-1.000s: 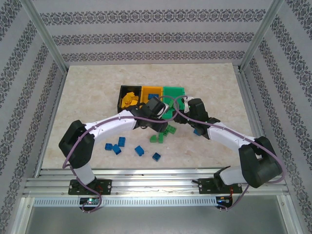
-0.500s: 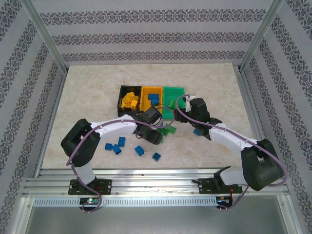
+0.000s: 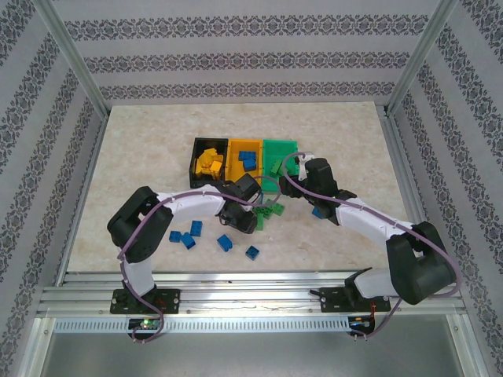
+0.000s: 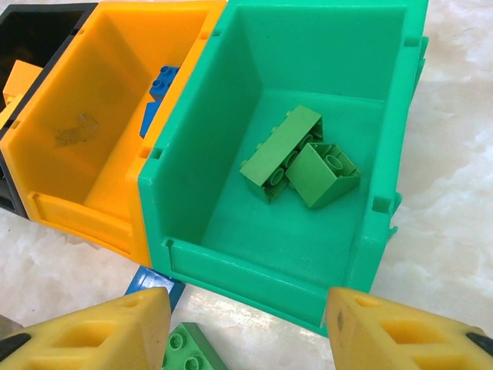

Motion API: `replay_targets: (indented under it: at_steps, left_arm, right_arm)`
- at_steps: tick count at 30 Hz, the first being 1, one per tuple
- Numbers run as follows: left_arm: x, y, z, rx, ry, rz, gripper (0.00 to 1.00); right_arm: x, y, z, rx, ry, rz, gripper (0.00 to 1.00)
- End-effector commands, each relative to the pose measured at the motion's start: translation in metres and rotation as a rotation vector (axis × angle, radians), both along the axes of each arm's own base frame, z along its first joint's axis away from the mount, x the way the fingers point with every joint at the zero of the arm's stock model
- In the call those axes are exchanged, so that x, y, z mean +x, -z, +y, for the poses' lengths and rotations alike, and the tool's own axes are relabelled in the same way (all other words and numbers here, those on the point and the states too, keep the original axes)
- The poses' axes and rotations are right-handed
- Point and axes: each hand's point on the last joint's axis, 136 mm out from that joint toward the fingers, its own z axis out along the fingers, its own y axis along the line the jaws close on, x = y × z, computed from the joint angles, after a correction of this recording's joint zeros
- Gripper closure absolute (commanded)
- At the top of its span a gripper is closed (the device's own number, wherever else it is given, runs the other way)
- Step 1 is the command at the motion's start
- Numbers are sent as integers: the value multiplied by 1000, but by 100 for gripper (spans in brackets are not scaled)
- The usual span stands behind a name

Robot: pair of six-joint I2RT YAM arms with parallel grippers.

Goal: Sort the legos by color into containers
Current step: Pick up the lego from the middle-left of the table, then place the lego in the container.

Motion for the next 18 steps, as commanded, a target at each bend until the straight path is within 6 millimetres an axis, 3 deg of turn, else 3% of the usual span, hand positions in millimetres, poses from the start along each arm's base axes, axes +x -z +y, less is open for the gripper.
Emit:
replay_targets:
  at_steps: [1, 9, 18]
  left_arm:
    - [7, -11, -6, -36, -4, -15, 63]
    - [32, -60, -11, -80, -6, -133, 68]
    - [109, -110, -42, -137, -16, -274, 65]
  right_arm:
    - [0, 3, 1, 21, 0, 7, 44]
    - [0, 3, 1, 32, 5, 7, 44]
    - [2, 1, -12, 79, 51, 7, 44]
